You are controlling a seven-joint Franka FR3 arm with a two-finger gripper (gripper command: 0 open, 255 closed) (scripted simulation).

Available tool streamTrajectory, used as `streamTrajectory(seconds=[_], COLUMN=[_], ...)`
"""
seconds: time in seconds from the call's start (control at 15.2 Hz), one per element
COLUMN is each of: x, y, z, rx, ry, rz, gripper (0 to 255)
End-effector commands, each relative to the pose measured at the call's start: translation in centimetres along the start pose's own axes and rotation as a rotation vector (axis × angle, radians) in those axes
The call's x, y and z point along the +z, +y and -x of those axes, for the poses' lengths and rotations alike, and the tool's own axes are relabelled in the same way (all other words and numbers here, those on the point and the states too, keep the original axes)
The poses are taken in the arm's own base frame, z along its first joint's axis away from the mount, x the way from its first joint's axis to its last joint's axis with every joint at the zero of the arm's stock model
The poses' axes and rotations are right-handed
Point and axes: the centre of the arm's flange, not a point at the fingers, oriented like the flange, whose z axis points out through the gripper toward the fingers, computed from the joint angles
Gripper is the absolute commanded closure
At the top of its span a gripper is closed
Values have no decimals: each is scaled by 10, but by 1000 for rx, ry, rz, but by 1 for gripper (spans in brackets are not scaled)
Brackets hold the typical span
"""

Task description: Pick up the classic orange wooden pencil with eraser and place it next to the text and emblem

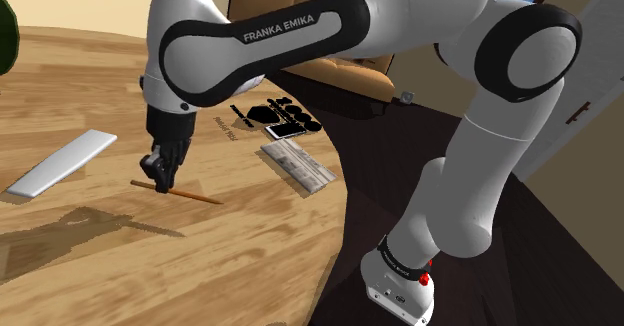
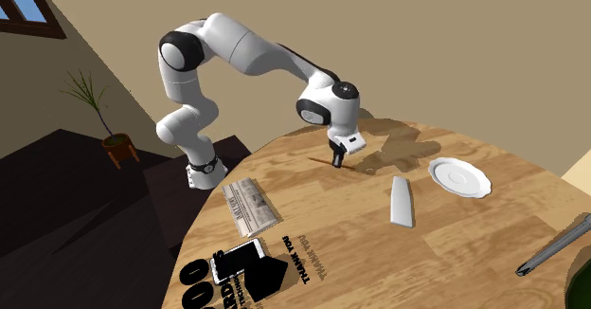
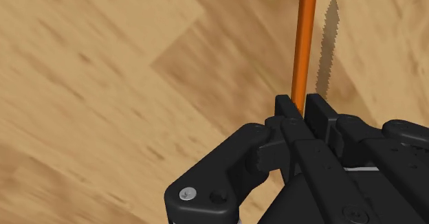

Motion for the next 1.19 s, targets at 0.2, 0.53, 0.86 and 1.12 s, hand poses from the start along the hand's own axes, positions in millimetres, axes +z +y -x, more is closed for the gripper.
streamTrajectory(seconds=[0.2,0.53,0.86,1.12], x=[-25,-51,-70,-82], y=[-7,-13,10,61], z=[-1,-2,-2,-3], rx=[0,0,0,0], ry=[0,0,0,0], rz=[0,0,0,0], gripper=[255,255,255,255])
